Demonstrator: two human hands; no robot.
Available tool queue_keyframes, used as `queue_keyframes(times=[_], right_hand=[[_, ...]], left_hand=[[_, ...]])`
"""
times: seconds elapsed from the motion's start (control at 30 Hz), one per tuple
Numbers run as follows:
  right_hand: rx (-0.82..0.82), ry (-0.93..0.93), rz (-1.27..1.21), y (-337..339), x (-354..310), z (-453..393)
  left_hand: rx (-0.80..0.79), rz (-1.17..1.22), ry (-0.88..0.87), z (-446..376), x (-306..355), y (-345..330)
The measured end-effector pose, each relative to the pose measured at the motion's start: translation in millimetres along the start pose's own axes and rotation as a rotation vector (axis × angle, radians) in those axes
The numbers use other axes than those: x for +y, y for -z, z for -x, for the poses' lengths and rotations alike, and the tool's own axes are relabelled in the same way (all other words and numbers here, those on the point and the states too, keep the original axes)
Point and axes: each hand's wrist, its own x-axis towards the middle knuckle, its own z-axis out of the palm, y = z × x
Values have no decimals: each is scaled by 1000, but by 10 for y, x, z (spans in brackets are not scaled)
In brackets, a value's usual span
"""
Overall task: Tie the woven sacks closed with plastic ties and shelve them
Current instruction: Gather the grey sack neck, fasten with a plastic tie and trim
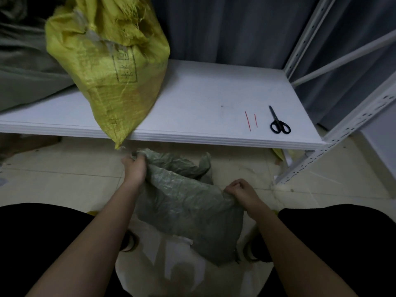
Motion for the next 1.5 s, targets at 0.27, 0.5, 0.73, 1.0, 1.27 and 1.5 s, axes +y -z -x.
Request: queue_keyframes(times=[0.27, 0.5, 0.73, 1.0, 1.27, 1.5], right_hand=[[-343, 91, 1072, 47, 85, -83], [-311, 268, 1135, 16, 118, -87], [-279, 167, 585, 143, 44, 173], [-553, 210, 975, 111, -89, 152], [-244, 160, 856, 131, 62, 79], [-309, 216, 1054, 265, 223, 15]], left_hand=[[-259, -331, -238, 99, 10, 159], [-64, -732, -386, 141, 58, 328], [-5, -570, -307, 70, -15, 372], [11, -496, -306, 4, -9, 307], [42, -463, -323, 45, -21, 252], [-97, -624, -350, 62, -45, 348]])
